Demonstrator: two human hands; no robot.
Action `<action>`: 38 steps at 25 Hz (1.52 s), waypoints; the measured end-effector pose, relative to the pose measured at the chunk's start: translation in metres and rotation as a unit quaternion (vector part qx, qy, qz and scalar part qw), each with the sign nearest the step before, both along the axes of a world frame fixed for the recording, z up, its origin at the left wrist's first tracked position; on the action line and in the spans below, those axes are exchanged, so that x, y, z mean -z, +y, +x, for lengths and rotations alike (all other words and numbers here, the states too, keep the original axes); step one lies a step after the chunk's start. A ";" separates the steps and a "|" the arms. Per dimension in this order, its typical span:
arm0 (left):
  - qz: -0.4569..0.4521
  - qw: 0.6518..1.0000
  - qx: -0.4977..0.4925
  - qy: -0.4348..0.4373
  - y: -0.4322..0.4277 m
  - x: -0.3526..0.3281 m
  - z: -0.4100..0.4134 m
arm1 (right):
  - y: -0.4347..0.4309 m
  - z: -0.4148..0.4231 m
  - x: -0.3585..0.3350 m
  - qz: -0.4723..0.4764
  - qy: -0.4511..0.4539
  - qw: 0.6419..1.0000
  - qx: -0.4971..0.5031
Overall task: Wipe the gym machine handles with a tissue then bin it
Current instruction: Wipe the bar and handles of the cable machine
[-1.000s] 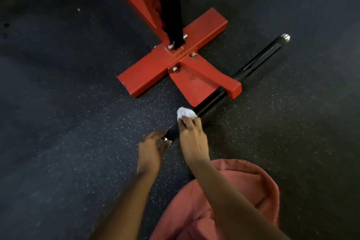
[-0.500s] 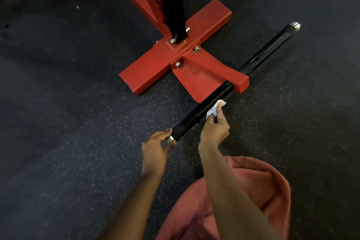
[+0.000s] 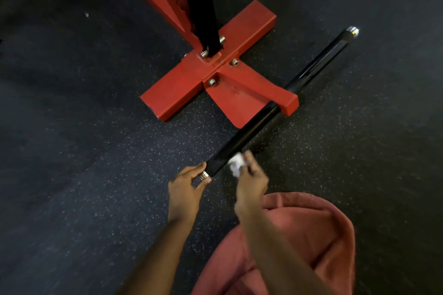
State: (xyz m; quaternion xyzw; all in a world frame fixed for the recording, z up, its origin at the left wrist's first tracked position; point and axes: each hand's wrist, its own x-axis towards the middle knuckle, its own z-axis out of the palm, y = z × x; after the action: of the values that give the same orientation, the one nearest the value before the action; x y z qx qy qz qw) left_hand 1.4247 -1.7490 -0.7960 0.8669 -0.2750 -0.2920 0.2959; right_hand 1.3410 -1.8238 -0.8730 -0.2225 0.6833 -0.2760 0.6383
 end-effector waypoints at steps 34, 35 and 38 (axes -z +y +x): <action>0.008 0.997 -0.042 0.058 0.001 0.005 -0.003 | -0.090 0.007 -0.092 -0.469 0.299 0.677 -0.482; 0.006 0.997 -0.046 0.059 0.000 0.005 -0.004 | -0.096 0.012 -0.090 -0.438 0.331 0.607 -0.575; 0.023 0.997 -0.057 0.051 -0.003 0.004 -0.005 | -0.077 0.016 -0.082 -0.348 0.361 0.492 -0.712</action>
State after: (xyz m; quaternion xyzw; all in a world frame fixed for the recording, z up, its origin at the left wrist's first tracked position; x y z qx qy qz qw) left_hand 1.4198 -1.7522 -0.8004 0.8720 -0.2024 -0.3245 0.3055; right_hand 1.3569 -1.9011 -0.7908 -0.9176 0.3116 0.1613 0.1866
